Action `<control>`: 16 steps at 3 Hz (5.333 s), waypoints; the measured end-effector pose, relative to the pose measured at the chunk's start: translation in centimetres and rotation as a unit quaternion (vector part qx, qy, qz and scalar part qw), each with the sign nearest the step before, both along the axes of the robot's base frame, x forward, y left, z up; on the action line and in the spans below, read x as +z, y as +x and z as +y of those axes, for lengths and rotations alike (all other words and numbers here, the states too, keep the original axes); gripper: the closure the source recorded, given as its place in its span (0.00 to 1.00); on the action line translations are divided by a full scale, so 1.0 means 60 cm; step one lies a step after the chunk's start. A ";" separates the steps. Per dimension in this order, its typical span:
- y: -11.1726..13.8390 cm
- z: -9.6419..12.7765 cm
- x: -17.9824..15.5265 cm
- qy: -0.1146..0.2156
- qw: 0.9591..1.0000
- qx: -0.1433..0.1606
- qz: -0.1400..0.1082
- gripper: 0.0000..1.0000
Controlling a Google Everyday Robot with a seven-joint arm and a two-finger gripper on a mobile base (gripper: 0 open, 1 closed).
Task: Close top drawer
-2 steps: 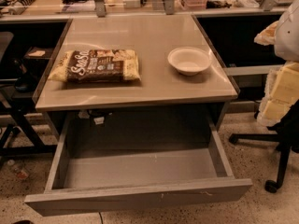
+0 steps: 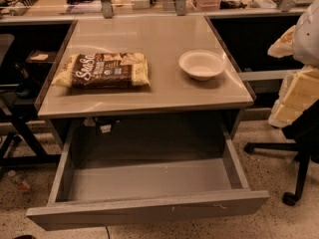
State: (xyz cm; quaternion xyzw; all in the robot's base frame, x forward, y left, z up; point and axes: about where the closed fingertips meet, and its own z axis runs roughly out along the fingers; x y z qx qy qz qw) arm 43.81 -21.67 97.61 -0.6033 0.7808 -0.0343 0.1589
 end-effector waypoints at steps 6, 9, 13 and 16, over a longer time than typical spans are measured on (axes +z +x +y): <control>-0.123 -0.021 -0.062 -0.007 0.996 -0.060 0.068 1.00; -0.229 0.017 -0.163 0.017 0.987 -0.045 0.156 1.00; -0.302 0.079 -0.372 0.063 0.963 -0.043 0.259 1.00; -0.263 0.126 -0.511 0.096 0.954 -0.077 0.273 1.00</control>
Offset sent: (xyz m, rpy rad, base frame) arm 0.0000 0.0000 0.0000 0.0000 0.0000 0.0000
